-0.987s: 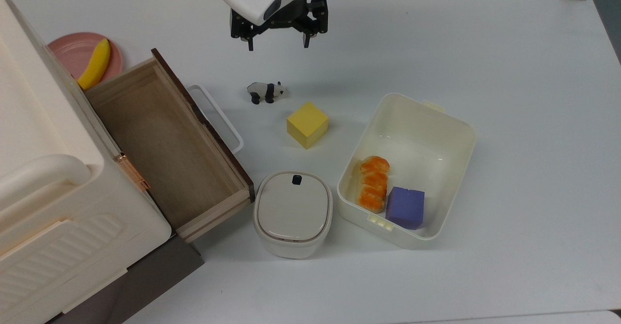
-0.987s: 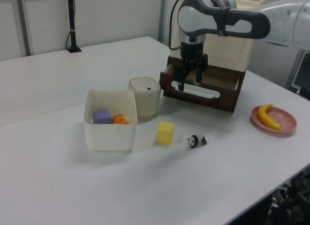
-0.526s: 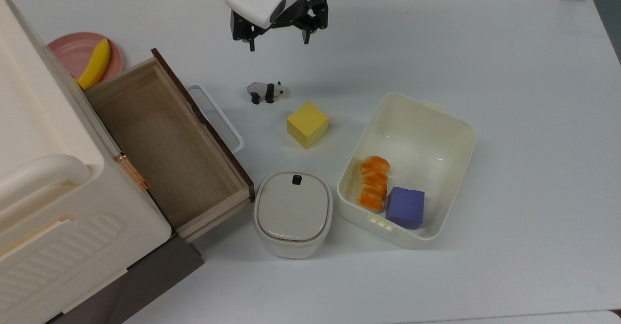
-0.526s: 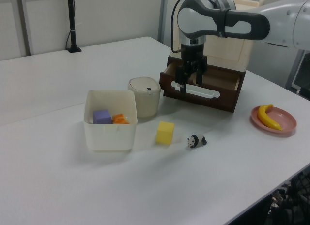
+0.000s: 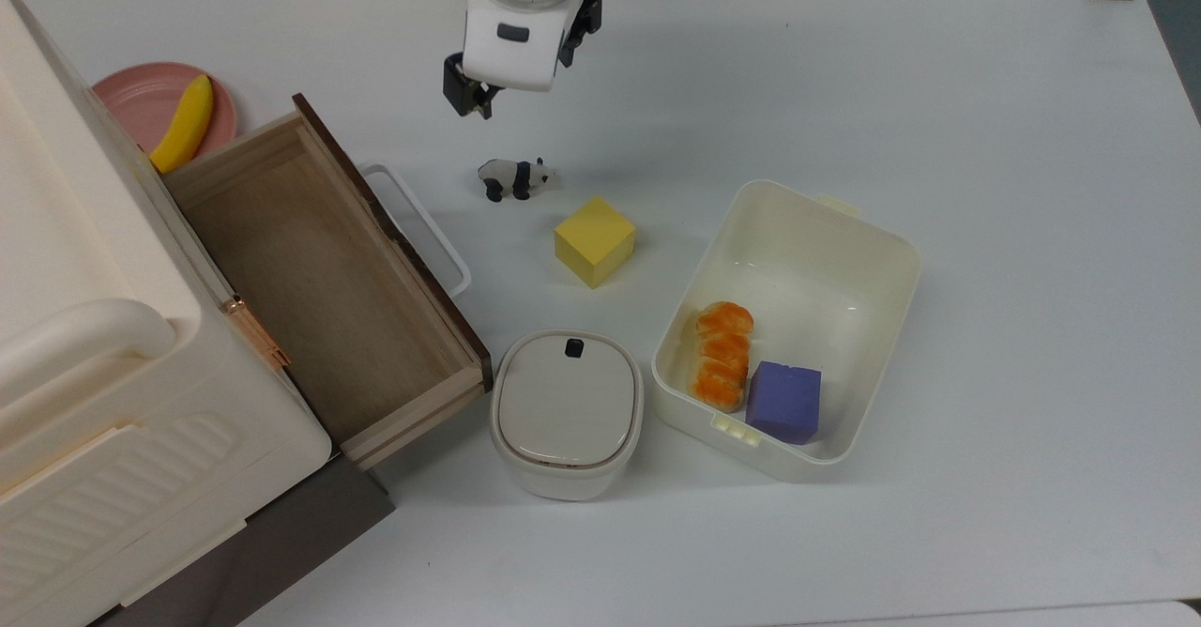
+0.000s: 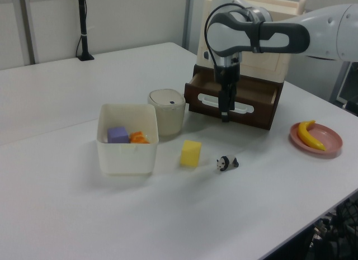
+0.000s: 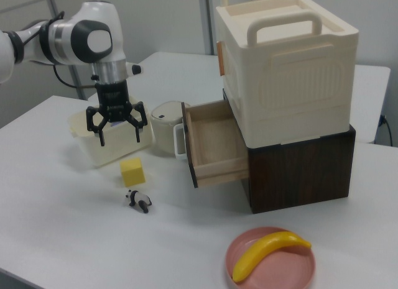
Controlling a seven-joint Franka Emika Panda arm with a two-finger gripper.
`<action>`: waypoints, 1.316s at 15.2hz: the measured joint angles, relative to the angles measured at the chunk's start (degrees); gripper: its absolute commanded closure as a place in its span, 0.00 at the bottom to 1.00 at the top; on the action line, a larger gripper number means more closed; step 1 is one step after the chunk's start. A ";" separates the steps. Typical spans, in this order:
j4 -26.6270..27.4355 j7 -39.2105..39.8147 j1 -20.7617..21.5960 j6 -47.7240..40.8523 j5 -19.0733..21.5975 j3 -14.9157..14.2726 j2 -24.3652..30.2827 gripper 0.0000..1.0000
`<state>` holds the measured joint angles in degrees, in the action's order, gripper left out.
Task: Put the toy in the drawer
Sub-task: 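Lower the open gripper onto the panda toy and close it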
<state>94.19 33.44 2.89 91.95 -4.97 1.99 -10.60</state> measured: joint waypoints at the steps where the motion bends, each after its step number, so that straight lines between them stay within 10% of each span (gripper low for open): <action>1: 1.06 1.64 -0.01 1.13 -0.01 0.00 0.01 0.01; 15: 18.03 5.78 2.49 21.40 -9.23 0.41 -1.76 0.05; 20: 19.29 5.92 3.26 23.92 -12.42 0.49 -4.03 0.31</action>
<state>113.49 39.36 6.15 115.87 -17.39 2.47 -14.63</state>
